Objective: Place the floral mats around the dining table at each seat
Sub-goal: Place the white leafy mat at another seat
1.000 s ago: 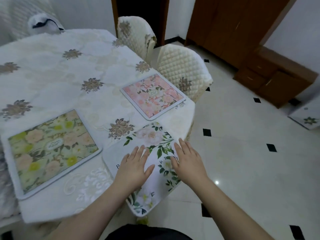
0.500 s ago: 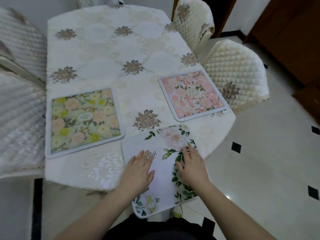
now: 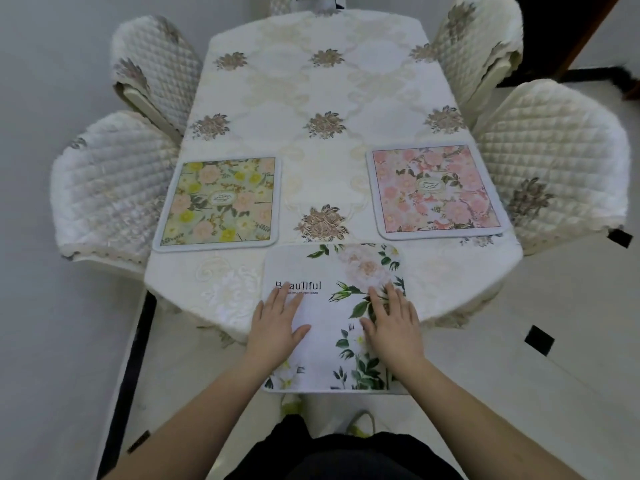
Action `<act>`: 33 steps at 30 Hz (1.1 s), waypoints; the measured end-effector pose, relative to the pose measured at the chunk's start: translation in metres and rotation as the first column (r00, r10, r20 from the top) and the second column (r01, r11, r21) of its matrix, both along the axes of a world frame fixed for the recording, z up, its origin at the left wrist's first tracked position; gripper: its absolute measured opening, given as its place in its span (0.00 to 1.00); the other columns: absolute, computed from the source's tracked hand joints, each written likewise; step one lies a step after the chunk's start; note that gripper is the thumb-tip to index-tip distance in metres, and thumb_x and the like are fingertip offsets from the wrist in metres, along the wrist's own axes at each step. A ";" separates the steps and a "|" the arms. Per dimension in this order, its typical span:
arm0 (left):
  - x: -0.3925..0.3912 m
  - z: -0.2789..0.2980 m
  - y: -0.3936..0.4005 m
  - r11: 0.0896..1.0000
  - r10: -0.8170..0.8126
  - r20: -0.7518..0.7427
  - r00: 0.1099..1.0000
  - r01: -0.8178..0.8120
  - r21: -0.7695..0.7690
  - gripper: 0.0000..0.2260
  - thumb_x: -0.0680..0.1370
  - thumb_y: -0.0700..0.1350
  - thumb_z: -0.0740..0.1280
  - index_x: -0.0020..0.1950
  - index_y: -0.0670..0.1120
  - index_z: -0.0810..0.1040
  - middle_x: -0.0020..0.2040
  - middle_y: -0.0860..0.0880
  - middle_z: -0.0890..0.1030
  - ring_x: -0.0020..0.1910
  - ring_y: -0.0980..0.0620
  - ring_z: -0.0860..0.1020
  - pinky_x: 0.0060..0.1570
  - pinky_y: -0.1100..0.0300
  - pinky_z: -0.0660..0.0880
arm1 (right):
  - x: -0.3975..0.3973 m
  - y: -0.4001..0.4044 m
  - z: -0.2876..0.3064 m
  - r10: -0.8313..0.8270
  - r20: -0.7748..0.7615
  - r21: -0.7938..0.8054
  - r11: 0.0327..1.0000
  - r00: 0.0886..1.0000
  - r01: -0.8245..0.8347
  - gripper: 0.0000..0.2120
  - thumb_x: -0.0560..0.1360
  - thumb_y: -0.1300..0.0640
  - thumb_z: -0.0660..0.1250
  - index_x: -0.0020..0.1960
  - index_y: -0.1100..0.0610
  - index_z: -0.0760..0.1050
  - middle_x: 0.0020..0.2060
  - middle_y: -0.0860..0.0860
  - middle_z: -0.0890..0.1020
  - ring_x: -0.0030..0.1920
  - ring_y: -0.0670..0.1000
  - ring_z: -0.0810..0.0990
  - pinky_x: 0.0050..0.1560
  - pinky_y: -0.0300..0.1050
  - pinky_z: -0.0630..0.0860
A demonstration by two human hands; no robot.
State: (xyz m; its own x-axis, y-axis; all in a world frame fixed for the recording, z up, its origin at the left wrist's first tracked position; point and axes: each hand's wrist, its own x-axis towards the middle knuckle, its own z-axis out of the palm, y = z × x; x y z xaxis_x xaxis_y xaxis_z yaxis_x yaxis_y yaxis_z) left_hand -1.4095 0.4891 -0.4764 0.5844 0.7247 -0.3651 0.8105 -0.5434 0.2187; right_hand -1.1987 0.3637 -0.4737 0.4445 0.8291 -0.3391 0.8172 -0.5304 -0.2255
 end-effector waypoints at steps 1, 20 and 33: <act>0.000 0.001 -0.001 0.997 0.082 0.005 0.997 -0.082 0.001 0.38 0.74 0.71 0.47 0.81 0.54 0.51 0.82 0.46 0.44 0.80 0.45 0.45 0.76 0.46 0.48 | 0.001 -0.002 0.001 -0.026 -0.009 0.007 1.000 1.000 0.026 0.32 0.81 0.38 0.48 0.80 0.47 0.41 0.79 0.57 0.41 0.78 0.58 0.40 0.77 0.55 0.41; -0.011 0.019 -0.012 0.838 0.541 0.421 0.728 -0.422 -0.346 0.33 0.79 0.45 0.68 0.80 0.50 0.55 0.80 0.48 0.54 0.79 0.49 0.53 0.75 0.51 0.55 | 0.014 -0.015 0.024 -0.249 -0.318 0.114 0.948 0.915 0.297 0.42 0.78 0.47 0.65 0.80 0.56 0.42 0.78 0.56 0.53 0.77 0.56 0.54 0.75 0.51 0.53; -0.027 0.041 0.003 0.496 0.868 0.395 0.300 -0.484 -0.721 0.12 0.78 0.35 0.68 0.61 0.41 0.79 0.50 0.47 0.86 0.48 0.43 0.84 0.51 0.48 0.80 | 0.035 -0.022 0.043 -0.352 -0.756 0.072 0.793 0.552 0.605 0.23 0.76 0.61 0.67 0.67 0.44 0.70 0.52 0.49 0.84 0.49 0.50 0.83 0.53 0.55 0.81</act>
